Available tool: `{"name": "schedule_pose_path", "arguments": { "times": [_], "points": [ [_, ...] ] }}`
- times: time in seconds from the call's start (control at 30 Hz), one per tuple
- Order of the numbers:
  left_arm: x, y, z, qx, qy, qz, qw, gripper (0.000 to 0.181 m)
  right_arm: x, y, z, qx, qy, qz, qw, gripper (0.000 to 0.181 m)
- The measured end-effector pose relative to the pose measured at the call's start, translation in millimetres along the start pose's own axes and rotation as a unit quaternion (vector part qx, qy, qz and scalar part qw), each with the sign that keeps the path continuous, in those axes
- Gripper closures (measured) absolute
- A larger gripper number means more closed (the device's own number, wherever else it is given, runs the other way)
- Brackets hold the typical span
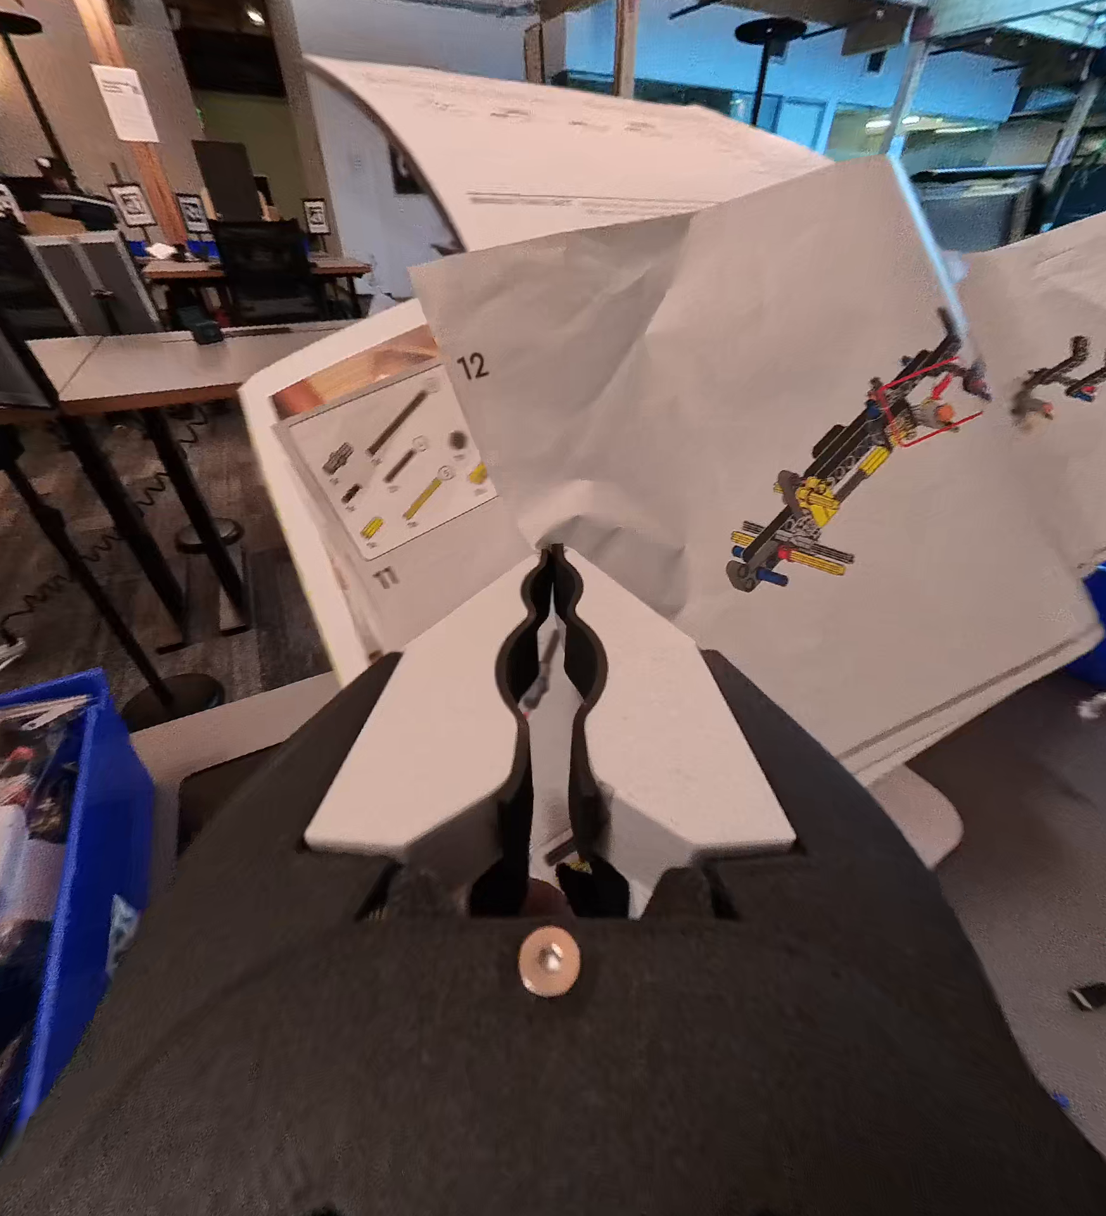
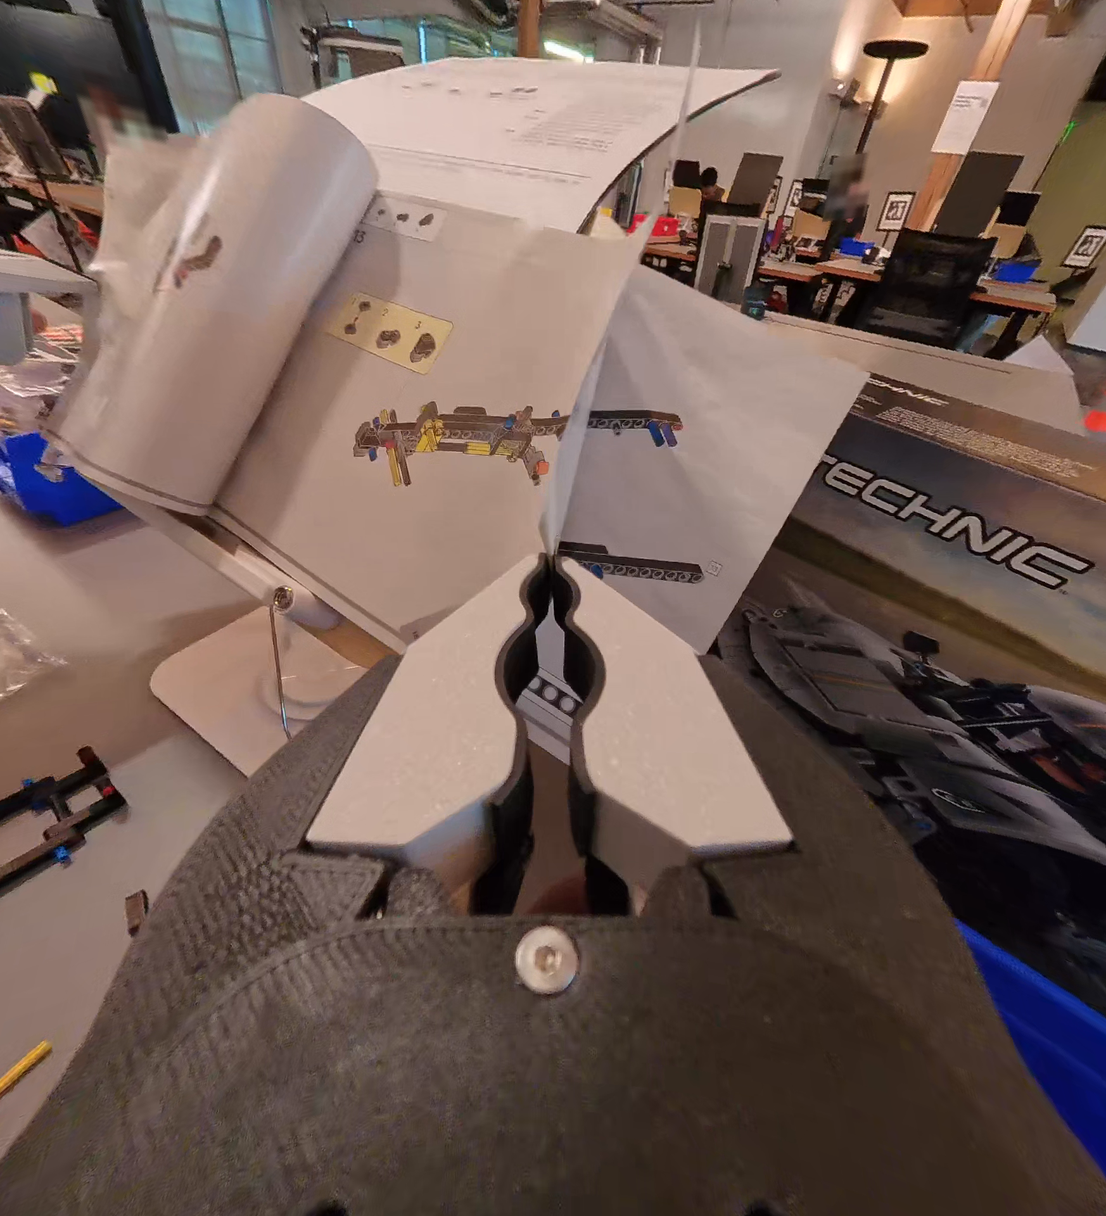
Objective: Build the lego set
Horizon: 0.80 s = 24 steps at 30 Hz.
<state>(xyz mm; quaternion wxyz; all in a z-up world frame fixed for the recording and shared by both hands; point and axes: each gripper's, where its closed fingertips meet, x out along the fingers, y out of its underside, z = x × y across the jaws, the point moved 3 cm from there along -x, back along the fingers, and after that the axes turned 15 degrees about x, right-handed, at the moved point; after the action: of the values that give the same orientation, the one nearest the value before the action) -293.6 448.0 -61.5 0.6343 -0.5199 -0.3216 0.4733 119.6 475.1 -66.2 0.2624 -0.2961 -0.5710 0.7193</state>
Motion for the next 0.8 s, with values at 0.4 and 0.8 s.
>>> {"name": "schedule_pose_path", "arguments": {
  "times": [0.4, 0.8],
  "points": [
    [-1, 37, 39, 0.024, -0.082, -0.009, 0.996, 0.181, 4, 4, -1, 0.007, 0.000, 0.006, 1.000, 0.181],
    [-49, -65, -44, 0.151, -0.122, -0.131, 0.972, 0.167, 6, 4, 8, 0.000, -0.009, 0.010, 1.000, 0.181]
  ]
}}
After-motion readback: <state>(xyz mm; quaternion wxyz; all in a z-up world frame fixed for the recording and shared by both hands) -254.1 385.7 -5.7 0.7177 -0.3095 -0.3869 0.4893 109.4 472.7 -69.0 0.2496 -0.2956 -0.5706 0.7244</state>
